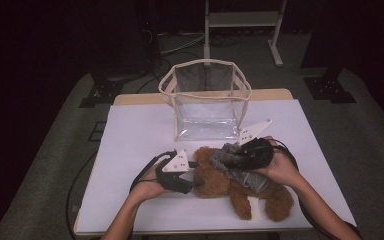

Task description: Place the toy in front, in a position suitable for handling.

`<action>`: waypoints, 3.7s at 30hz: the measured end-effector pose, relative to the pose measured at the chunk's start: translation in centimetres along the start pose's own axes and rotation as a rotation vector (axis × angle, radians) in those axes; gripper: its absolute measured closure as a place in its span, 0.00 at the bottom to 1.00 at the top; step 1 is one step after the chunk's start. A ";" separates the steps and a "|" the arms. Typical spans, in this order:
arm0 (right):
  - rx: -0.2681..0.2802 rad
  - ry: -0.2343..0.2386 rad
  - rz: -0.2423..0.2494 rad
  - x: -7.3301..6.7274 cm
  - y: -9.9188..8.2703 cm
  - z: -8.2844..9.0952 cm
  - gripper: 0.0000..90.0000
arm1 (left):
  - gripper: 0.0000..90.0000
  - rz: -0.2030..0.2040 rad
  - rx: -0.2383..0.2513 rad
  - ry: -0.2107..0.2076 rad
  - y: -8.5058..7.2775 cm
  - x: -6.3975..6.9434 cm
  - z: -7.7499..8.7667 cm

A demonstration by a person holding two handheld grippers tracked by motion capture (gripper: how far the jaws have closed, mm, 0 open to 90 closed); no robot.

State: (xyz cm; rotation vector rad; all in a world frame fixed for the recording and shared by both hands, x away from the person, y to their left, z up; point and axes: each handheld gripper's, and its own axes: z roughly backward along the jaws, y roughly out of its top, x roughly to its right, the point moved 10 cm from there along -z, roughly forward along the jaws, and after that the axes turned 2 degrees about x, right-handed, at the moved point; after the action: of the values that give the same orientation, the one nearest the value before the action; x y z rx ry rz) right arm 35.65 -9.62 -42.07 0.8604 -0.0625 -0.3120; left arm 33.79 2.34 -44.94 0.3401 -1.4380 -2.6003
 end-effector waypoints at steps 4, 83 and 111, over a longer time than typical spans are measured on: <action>0.003 0.022 0.015 -0.8 0.0 -0.1 0.81 | 0.43 -0.015 0.003 -0.016 0.4 0.5 -0.5; 0.042 -0.044 -0.075 0.3 -1.9 4.6 0.80 | 0.35 -0.006 -0.056 -0.137 1.6 2.5 -1.1; 0.122 0.040 -0.071 -4.3 -4.9 3.7 0.81 | 0.51 0.039 -0.119 -0.245 0.8 2.7 -1.4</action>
State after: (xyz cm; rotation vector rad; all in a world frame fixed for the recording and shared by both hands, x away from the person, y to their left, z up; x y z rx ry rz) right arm 29.65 -14.07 -42.99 0.9913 -0.0144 -0.3600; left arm 31.55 0.13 -45.31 -0.0218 -1.3330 -2.7570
